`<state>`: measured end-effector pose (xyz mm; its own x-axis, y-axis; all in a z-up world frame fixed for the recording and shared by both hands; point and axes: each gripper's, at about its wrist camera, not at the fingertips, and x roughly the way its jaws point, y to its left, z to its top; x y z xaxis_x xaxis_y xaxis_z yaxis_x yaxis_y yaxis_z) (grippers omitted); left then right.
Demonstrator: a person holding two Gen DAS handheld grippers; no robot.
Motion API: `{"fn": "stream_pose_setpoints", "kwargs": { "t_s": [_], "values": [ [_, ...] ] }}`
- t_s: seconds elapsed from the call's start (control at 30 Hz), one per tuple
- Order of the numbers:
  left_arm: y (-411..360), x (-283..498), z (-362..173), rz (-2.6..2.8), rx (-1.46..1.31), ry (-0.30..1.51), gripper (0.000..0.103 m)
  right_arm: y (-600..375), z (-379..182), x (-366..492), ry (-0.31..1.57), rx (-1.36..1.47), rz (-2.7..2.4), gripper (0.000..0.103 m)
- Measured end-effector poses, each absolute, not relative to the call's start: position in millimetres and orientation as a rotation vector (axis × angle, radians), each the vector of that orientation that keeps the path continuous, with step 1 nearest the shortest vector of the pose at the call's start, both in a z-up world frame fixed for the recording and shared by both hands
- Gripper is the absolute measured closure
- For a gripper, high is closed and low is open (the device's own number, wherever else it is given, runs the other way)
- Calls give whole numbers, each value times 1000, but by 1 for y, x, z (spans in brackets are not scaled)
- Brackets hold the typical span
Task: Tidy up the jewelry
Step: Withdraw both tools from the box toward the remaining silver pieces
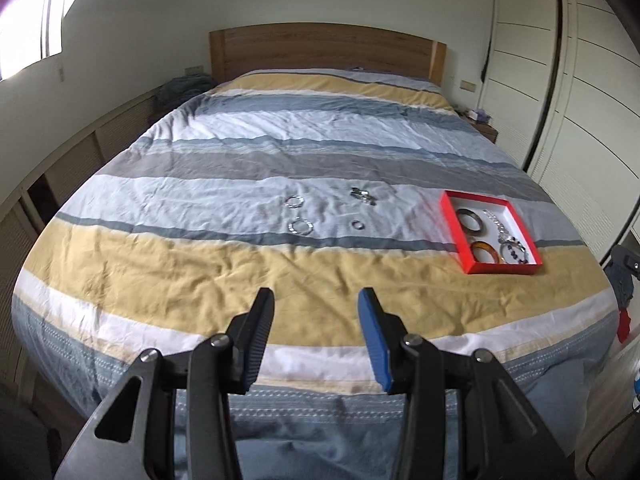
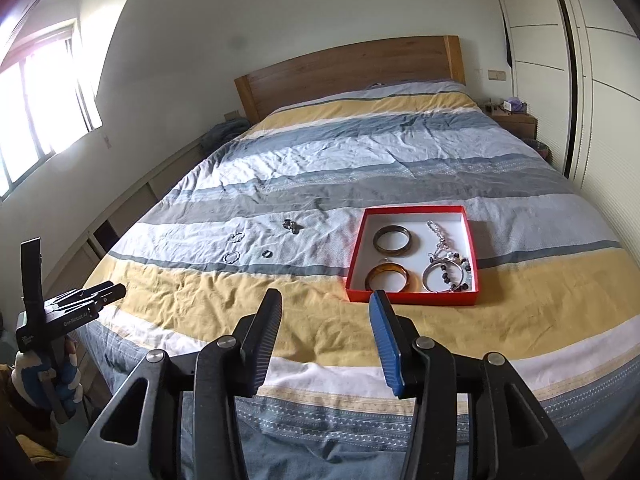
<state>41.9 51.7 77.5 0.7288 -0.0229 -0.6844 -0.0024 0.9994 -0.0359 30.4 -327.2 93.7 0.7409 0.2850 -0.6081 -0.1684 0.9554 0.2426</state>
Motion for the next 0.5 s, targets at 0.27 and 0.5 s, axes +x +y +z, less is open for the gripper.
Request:
{"fn": "stream_pose_setpoints", "kwargs": {
  "t_s": [0.27,0.5],
  "values": [
    [116,26,59,121,-113,774,61,-297,92,35,721,131,302,58],
    [124,60,36,106,-128,828,61,-265,85,62,767,65,333,58]
  ]
}}
